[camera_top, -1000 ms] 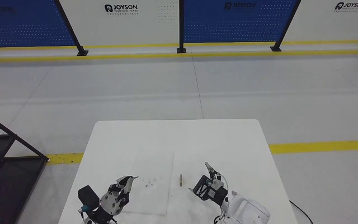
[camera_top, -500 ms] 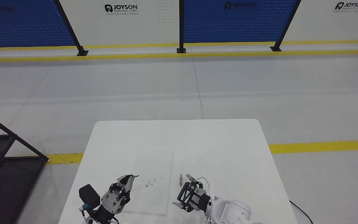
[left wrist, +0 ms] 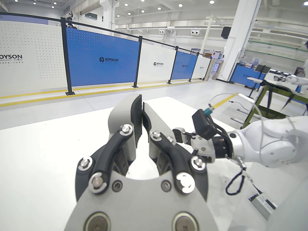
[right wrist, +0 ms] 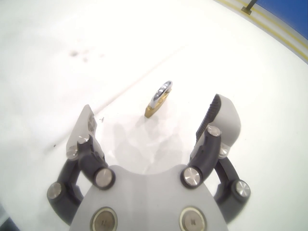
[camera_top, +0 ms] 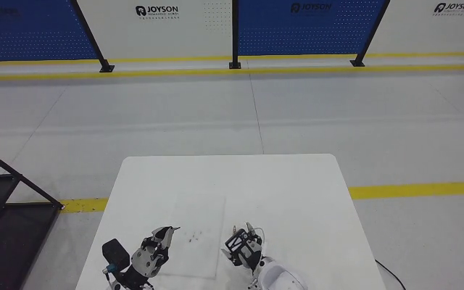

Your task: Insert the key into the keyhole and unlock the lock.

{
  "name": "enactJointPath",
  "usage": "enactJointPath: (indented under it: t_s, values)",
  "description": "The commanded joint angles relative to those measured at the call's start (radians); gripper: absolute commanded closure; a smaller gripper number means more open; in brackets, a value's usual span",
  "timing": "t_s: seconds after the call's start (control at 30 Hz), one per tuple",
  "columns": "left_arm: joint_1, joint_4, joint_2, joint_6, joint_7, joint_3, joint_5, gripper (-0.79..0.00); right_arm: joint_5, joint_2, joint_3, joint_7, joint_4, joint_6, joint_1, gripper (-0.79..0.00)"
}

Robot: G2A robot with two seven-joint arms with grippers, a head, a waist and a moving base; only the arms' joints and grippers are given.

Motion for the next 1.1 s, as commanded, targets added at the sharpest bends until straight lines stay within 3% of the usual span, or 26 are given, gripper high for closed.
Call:
enactJointPath:
  t_s: [0.0,0.17,0.23,0.4,0.67,0.77,0.93,1.07]
  values:
    - [0.0,0.0,0.0,0.0,0.0,0.0,0.0,0.0,0.006,-0.006,-0.009,0.001,0.019,0.021,0.011,-0.582]
    - [0.0,0.0,0.0,0.0,0.0,0.0,0.0,0.0,0.021,-0.019,-0.025,-0.004,0.061,0.052,0.036,-0.391]
    - [0.0,0.0,0.0,0.0,0.0,0.0,0.0,0.0,0.028,-0.023,-0.031,-0.009,0.071,0.055,0.041,-0.403]
    - [0.0,0.0,0.0,0.0,0.0,0.0,0.0,0.0,0.031,-0.031,-0.039,-0.017,0.094,0.069,0.054,-0.326]
    - [0.0,0.0,0.0,0.0,0.0,0.0,0.0,0.0,0.046,-0.042,-0.046,-0.02,0.122,0.073,0.074,-0.157]
    - [0.0,0.0,0.0,0.0,0.0,0.0,0.0,0.0,0.057,-0.045,-0.044,-0.021,0.125,0.06,0.08,0.0]
    - [0.0,0.0,0.0,0.0,0.0,0.0,0.0,0.0,0.075,-0.038,-0.016,-0.042,0.1,0.019,0.076,0.0]
    - [0.0,0.0,0.0,0.0,0.0,0.0,0.0,0.0,0.154,-0.012,0.077,-0.097,0.023,-0.123,0.049,0.0]
